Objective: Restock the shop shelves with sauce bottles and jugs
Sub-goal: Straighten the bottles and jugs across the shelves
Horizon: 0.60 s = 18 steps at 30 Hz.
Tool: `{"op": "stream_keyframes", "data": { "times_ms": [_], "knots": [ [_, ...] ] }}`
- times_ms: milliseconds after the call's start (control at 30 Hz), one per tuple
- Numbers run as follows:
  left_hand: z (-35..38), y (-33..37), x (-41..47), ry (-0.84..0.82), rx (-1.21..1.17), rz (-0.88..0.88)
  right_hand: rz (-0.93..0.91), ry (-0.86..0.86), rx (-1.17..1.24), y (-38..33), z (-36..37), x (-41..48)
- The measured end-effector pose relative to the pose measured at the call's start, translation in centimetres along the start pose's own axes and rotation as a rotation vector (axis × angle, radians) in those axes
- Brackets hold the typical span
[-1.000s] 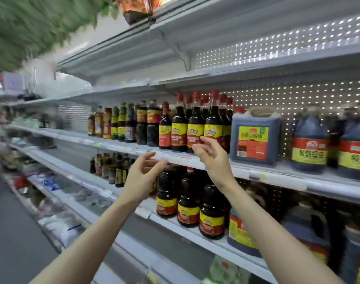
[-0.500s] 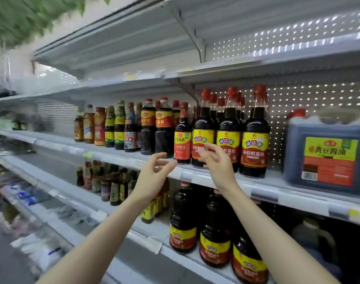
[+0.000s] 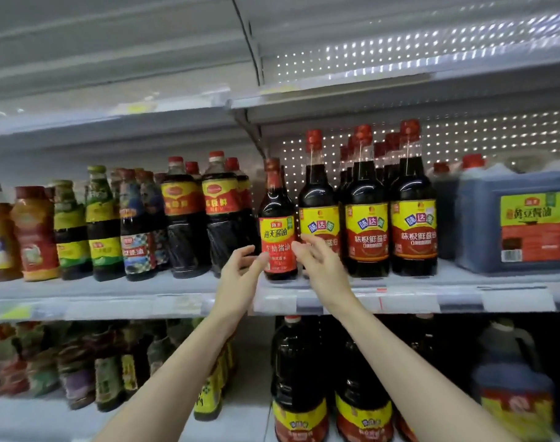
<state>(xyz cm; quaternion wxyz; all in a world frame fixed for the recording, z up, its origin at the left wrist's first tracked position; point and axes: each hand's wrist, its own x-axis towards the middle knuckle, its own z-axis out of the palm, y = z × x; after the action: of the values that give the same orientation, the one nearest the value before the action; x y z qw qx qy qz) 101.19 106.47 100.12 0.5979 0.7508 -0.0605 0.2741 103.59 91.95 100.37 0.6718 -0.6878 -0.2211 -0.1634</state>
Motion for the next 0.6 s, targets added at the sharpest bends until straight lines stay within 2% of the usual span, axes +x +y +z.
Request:
{"op": "stream_keyframes", "data": {
  "times_ms": [200, 400, 600],
  "knots": [
    [0.0, -1.4, 3.6, -0.083, -0.112, 0.008, 0.029, 0.056, -0.022, 0.4, 1.7, 1.3],
    [0.8, -1.4, 4.6, -0.162, -0.262, -0.031, 0.037, 0.02, -0.045, 0.0, 2.8, 1.9],
    [0.3, -1.8, 5.3, -0.24, -0.253, -0.055, 0.079, -0.023, -0.075, 0.0, 3.1, 2.9]
  ]
}}
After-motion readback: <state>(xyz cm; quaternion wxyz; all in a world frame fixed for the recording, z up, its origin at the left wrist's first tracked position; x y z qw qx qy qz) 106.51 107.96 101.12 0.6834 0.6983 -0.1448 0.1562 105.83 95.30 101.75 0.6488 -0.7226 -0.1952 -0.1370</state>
